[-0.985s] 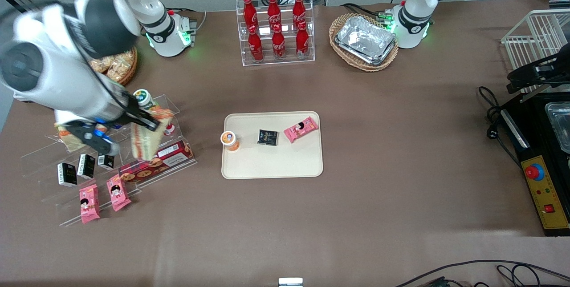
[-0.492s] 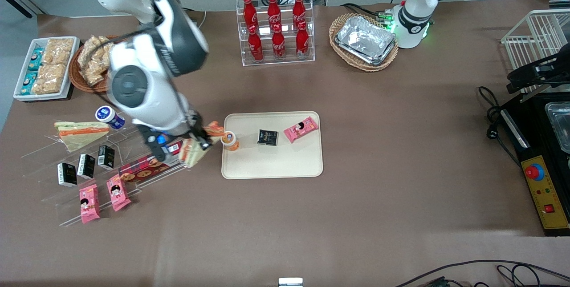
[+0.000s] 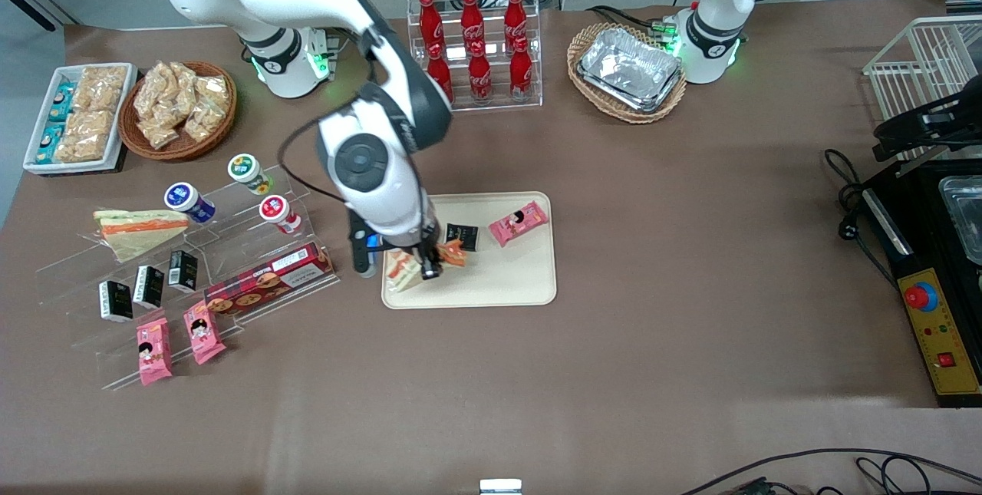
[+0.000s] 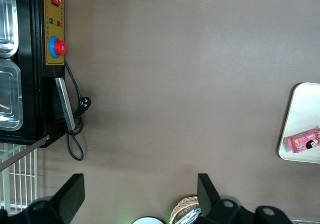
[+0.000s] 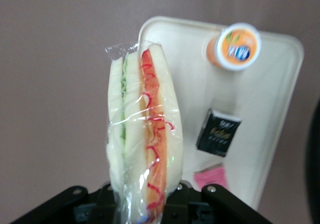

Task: Place sandwich on tray
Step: 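Carry the held sandwich with the right gripper over the cream tray, then lower the sandwich onto the tray beside the orange cup and open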

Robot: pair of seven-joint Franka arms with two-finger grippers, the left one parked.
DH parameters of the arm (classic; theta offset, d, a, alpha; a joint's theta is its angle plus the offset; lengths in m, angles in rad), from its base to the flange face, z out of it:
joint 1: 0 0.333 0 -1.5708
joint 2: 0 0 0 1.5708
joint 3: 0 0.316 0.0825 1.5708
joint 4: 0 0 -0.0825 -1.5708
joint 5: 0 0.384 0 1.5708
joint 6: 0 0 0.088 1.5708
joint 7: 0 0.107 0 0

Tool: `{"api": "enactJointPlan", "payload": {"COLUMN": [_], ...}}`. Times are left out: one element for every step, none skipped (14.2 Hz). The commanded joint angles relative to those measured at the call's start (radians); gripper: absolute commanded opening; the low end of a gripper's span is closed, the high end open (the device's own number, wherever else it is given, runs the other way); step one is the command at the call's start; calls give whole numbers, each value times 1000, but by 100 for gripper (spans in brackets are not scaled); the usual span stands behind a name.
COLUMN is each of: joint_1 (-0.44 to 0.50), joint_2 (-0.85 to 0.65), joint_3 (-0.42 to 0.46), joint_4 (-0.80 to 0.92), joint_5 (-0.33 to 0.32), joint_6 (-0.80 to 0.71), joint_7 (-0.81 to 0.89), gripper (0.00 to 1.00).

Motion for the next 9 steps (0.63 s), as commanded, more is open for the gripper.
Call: {"api": "enactJointPlan", "payload": {"joint_1": [33, 48, 59, 61, 61, 61, 68, 85, 88], "joint_2": [75, 99, 116, 133, 147, 170, 190, 205, 216], "joint_3": [-15, -15, -15, -15, -15, -15, -17, -15, -15], "joint_4": [14, 14, 14, 14, 14, 14, 16, 16, 14], "joint_5": [45, 63, 89, 107, 108, 105, 103, 106, 106], "joint_6": [117, 140, 173, 197, 211, 220, 240, 266, 282], "joint_7": [125, 129, 136, 162, 196, 219, 231, 241, 251], "gripper": [0, 0, 0, 0, 0, 0, 0, 0, 0]}}
